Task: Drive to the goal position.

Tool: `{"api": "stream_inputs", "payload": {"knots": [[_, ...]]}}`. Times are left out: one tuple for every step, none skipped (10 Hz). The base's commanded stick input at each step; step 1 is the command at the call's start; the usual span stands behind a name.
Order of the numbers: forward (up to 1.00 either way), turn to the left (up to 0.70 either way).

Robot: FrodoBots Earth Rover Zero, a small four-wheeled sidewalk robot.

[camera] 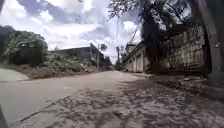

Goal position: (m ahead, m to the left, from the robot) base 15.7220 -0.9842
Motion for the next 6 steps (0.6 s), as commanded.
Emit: {"api": "stream_inputs", "payload": {"knots": [[0.50,0.00],[0.50,0.00],[0.50,0.00],[0.50,0.00],[0.50,0.00],[0.50,0.00]]}}
